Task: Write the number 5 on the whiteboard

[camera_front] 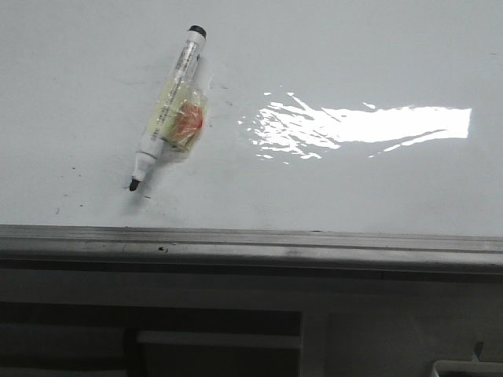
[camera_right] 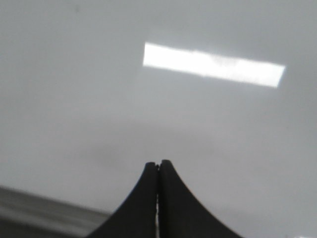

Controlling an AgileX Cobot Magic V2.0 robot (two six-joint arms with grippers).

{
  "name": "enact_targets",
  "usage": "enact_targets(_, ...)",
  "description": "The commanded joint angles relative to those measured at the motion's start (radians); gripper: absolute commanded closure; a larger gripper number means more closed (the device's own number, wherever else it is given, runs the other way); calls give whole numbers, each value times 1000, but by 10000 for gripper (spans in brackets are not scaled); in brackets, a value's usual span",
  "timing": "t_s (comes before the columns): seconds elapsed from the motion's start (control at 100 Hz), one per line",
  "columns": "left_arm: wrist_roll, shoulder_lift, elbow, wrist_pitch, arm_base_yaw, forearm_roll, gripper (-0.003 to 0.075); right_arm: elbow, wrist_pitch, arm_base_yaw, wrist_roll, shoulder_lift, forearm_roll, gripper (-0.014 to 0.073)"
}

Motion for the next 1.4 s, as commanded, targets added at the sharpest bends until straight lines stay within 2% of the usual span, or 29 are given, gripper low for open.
enact_targets(0.0, -10, -26, 23, -193, -7, -211, 741, 22, -208, -9, -4, -17, 77, 658)
enact_targets(0.11, -10, -26, 23, -302, -7, -426, 741, 22, -247, -9, 26, -17, 259, 658)
enact_targets(0.26, -10, -26, 21, -300, -7, -649, 741, 20, -212, -9, 26, -17, 418, 658)
enact_targets(0.3, -10, -26, 13, -290, -7, -663, 741, 16, -224, -9, 26, -17, 468, 658)
enact_targets(0.36, -5, -26, -5, -270, -7, -645, 741, -13, -228, -9, 26, -17, 508, 658)
enact_targets(0.44, 15, -11, -55, -237, -7, -574, 741, -78, -202, -9, 25, -16, 498, 658)
enact_targets(0.62, 25, 136, -234, -123, -7, -316, 741, -255, -23, -9, 7, 43, 331, 658)
enact_targets(0.73, 26, 280, -363, -21, -7, -181, 735, -331, 78, -9, 5, 119, 300, 655)
enact_targets(0.8, 44, 380, -434, 52, -7, -138, 676, -370, 142, -9, -20, 163, 300, 652)
enact_targets(0.86, 106, 465, -485, 100, -7, -150, 559, -400, 207, -9, -42, 198, 300, 626)
enact_targets(0.95, 200, 573, -534, 152, -7, -216, 359, -442, 278, -9, -42, 238, 300, 505)
enact_targets(1.0, 251, 626, -558, 168, -7, -282, 295, -461, 293, -9, -43, 257, 300, 417)
enact_targets(1.06, 343, 688, -580, 188, -16, -377, 279, -474, 293, -7, -43, 268, 302, 305)
enact_targets(1.15, 457, 766, -606, 192, -64, -501, 282, -485, 284, -3, -43, 271, 308, 208)
enact_targets(1.22, 502, 829, -624, 186, -120, -560, 282, -485, 284, 7, -43, 271, 310, 207)
enact_targets(1.39, 504, 980, -658, 102, -274, -564, 282, -485, 291, 24, -43, 271, 310, 208)
